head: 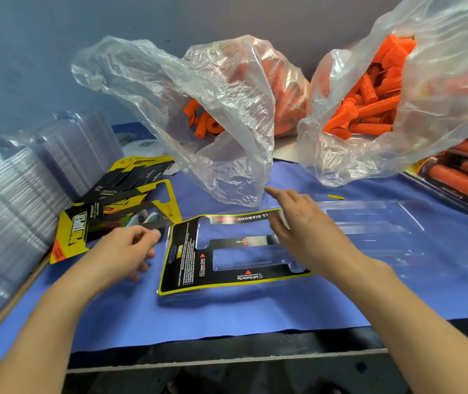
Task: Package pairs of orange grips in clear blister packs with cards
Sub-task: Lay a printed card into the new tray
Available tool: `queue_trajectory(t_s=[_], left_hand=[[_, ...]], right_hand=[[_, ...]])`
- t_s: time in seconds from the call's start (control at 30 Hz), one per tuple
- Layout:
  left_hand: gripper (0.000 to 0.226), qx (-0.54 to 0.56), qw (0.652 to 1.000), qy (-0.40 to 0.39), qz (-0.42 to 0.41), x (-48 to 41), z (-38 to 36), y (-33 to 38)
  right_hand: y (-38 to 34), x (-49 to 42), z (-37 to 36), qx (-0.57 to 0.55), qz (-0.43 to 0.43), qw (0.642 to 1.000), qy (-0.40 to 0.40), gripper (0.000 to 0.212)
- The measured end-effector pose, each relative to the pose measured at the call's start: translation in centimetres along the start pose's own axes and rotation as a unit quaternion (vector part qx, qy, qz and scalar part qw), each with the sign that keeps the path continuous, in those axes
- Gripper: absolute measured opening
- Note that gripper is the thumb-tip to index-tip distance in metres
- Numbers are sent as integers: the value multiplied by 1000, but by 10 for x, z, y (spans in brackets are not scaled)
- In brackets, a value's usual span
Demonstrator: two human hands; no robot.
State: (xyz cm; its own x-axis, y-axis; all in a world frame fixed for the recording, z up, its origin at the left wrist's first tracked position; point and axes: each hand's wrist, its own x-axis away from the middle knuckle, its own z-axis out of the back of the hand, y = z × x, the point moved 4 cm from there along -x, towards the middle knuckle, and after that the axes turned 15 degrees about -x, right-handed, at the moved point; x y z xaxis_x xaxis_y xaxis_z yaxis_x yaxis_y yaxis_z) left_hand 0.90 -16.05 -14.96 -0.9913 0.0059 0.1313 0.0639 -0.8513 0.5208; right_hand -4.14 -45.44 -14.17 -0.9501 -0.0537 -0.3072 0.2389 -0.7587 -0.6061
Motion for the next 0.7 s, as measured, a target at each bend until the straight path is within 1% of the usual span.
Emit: queue_trajectory(t_s=[0.07,0.17,0.23,0.3,0.33,0.4,0.5,0.7], left_hand=[[30,25,997,-68,23,5,-7,-9],[35,51,991,-119,30,9,-9,-19],[39,57,988,-145,19,12,-8,-21],[47,45,985,-168,1,16,-8,-21],[48,34,983,-180,-9,18,-8,-21],[42,11,979,-203,-27,20,-9,-21],[35,-25,974,-218,-55,24,-9,-19],[25,-56,974,-205,-77,26,-7,-14]], right_hand=[[-2,-1,-4,6,3,1000,-10,50],[-7,-4,-7,-3,11,1000,-10,48],[-9,-5,-10,-4,19,1000,-10,48],[-12,-6,-15,-6,26,1000,-16,48],[-14,-7,-17,-6,29,999,-19,48],[-16,-8,-21,-3,34,999,-23,48],[-18,-9,-24,2,37,999,-26,49],[-17,-10,-25,1,30,999,-27,49]])
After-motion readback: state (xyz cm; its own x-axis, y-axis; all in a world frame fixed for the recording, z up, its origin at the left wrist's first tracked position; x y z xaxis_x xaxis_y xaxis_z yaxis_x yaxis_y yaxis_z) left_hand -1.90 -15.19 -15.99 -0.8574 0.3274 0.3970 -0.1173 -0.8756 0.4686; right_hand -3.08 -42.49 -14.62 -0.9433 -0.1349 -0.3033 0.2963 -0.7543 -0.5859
